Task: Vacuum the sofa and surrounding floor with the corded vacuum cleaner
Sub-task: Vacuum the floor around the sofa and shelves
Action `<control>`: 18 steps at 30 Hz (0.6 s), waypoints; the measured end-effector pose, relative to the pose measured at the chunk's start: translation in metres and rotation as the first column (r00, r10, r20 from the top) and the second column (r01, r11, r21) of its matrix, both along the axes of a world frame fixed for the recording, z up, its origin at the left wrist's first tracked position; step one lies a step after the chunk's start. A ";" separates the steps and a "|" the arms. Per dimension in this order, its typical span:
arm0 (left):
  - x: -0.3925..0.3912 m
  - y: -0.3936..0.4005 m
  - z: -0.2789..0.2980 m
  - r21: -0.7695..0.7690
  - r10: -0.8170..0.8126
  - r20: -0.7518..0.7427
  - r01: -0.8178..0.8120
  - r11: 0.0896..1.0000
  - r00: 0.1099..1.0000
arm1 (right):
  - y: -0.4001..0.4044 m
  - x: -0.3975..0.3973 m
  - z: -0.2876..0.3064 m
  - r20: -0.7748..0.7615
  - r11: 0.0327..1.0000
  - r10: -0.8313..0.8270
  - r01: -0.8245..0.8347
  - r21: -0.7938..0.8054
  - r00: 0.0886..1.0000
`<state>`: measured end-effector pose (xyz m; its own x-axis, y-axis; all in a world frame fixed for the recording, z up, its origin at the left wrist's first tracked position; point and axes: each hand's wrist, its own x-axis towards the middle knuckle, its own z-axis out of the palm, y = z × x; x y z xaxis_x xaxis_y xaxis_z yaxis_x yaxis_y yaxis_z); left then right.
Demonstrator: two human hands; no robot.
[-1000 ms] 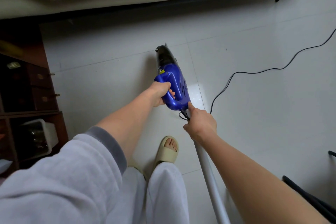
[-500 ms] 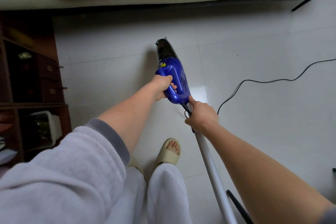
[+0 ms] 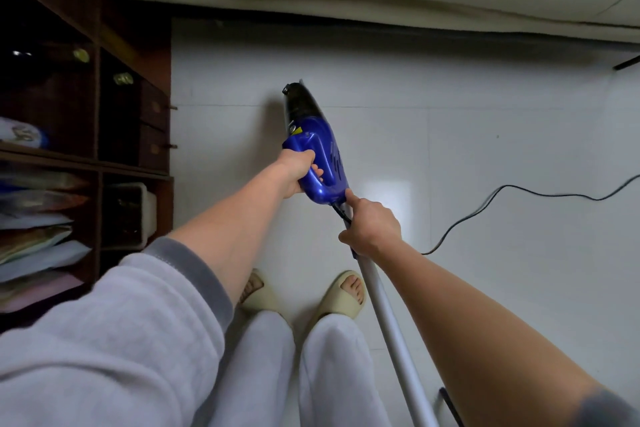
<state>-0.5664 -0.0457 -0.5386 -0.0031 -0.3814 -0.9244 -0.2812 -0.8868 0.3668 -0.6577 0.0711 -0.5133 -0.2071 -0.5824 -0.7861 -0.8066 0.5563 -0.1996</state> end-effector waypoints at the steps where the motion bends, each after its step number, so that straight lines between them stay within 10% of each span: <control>1: 0.009 -0.002 0.000 0.004 0.027 -0.003 -0.027 1.000 1.000 | -0.004 0.006 0.000 0.000 1.000 0.015 -0.015 0.001 1.000; 18: 0.163 -0.020 -0.011 -0.009 0.259 0.027 -0.258 0.966 0.966 | -0.048 0.133 0.001 -0.002 0.969 0.244 -0.244 -0.023 0.970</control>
